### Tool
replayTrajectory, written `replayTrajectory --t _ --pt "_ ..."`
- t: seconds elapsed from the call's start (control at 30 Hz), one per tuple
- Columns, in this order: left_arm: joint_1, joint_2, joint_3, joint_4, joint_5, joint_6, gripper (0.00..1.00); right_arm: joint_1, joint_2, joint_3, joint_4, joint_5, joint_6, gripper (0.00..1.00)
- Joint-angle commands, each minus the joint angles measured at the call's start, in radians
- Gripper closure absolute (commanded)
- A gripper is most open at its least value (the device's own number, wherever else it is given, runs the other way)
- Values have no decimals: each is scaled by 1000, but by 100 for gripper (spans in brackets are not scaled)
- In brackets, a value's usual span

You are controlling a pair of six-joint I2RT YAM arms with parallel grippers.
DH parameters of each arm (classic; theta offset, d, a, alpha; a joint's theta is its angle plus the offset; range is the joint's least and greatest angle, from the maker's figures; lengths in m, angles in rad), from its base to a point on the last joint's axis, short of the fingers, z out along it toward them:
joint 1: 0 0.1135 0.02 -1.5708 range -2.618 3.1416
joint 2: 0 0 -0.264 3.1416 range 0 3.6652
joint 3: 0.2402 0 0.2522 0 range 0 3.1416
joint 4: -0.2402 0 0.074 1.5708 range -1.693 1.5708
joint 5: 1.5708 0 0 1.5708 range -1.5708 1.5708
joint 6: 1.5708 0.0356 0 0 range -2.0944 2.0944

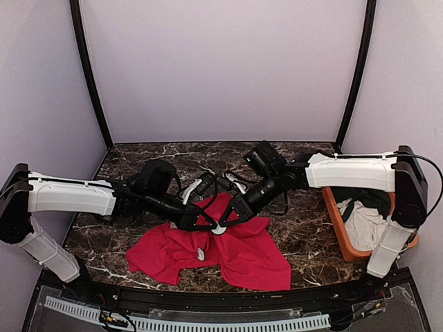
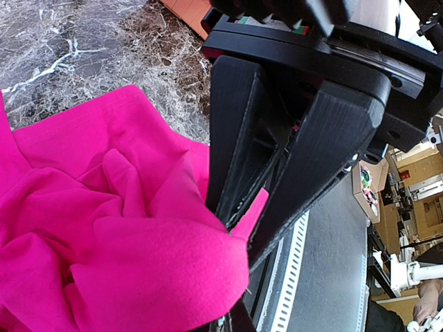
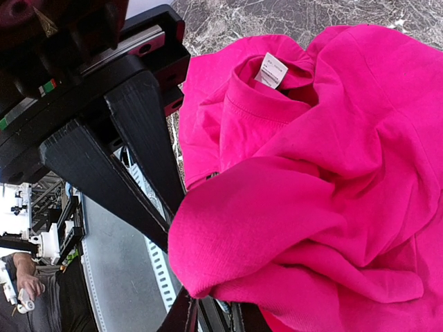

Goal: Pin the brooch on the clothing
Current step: Pin the brooch onto the flattened clothing.

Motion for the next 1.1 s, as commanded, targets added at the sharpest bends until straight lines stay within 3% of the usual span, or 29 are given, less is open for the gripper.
replayTrajectory --t 0.0,0.2,0.77,0.97,1.07 --pt "-6 -46 17 68 53 -7 99 8 37 13 -32 72 2 86" --pt "-6 -49 15 60 43 -2 99 20 40 27 -43 85 1 86" --pt "-7 -54 10 91 56 -35 99 81 55 72 -103 321 -23 94" --pt "-6 -50 13 89 56 -33 99 89 59 79 -95 226 -29 82" --pt "-7 -53 13 82 53 -29 99 89 52 79 -88 182 -31 81"
